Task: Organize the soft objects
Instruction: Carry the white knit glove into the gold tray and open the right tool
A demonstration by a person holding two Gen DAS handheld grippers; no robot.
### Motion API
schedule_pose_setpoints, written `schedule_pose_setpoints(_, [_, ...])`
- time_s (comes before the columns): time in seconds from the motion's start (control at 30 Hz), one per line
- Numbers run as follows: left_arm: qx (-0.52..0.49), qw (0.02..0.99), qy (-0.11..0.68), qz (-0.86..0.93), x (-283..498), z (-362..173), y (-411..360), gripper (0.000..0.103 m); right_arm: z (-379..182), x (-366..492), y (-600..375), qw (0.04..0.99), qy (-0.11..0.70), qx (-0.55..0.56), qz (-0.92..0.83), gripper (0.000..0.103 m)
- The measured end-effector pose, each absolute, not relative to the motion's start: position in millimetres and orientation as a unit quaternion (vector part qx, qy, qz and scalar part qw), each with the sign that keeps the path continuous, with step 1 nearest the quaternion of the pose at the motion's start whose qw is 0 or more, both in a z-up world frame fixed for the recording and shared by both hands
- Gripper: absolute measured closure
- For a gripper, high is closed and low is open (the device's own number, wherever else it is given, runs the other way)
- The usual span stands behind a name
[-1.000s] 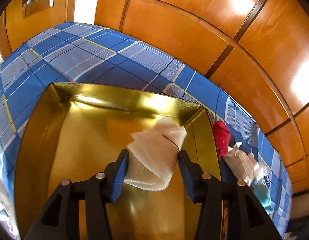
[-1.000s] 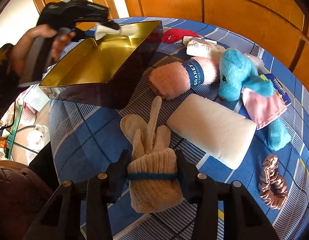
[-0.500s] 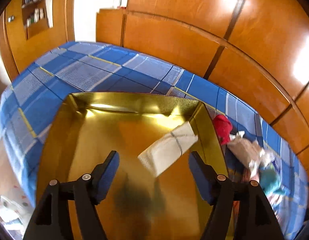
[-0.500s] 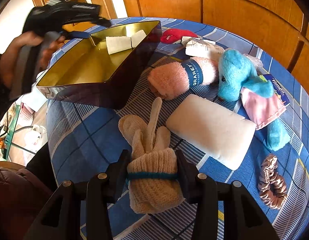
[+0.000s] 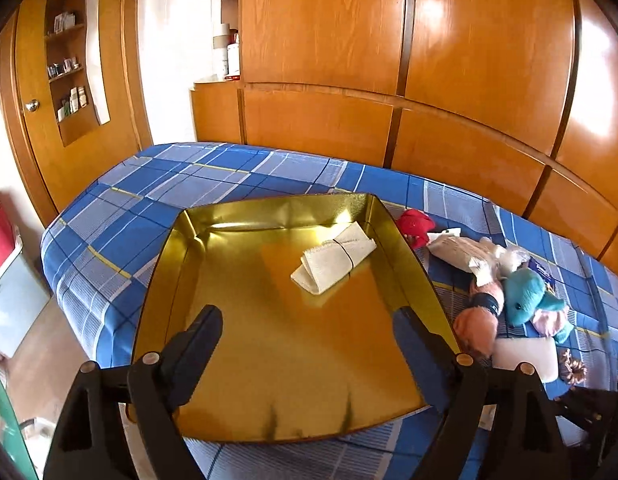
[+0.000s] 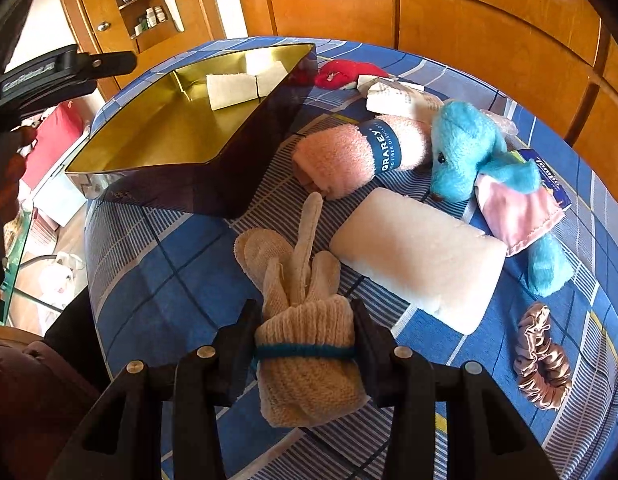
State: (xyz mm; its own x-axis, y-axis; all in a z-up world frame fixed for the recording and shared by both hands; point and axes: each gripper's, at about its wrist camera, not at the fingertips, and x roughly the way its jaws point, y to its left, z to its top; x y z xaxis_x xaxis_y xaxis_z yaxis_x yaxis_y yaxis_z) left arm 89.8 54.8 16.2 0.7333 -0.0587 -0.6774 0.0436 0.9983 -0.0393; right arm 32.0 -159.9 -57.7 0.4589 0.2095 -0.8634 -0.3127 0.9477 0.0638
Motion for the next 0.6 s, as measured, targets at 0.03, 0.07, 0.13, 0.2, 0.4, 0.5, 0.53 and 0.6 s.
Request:
schedule_pose_setpoints(0.03, [-0.011,0.931,0.365,-0.027,87,16,55,0.015,-58,32,-159,0.853,0.497,-0.054,0.151,0.059])
schedule_pose_setpoints(0.07, [-0.01,0.93,0.366,-0.025,85,15,55,0.015,-58,31,-158,0.854,0.496,-0.056,0.149,0.058])
schedule_pose_setpoints(0.13, [-0.005,0.93,0.367,-0.018,81,14,54,0.015,-58,29,-156,0.855,0.495,-0.059,0.142,0.058])
schedule_pose_setpoints(0.2, [-0.001,0.93,0.368,-0.01,78,13,55,0.015,-57,27,-153,0.857,0.495,-0.062,0.133,0.059])
schedule_pose_setpoints(0.4, [-0.01,0.93,0.367,-0.006,71,10,62,0.014,-51,20,-149,0.861,0.491,-0.045,0.123,0.064])
schedule_pose_setpoints(0.5, [-0.013,0.93,0.368,-0.006,69,8,65,0.014,-51,18,-146,0.86,0.495,-0.046,0.119,0.065])
schedule_pose_setpoints(0.53, [-0.014,0.929,0.369,-0.006,69,8,66,0.014,-51,17,-145,0.86,0.495,-0.045,0.119,0.065])
schedule_pose_setpoints(0.6, [-0.017,0.93,0.368,-0.006,68,8,68,0.014,-45,15,-145,0.862,0.491,-0.04,0.12,0.066])
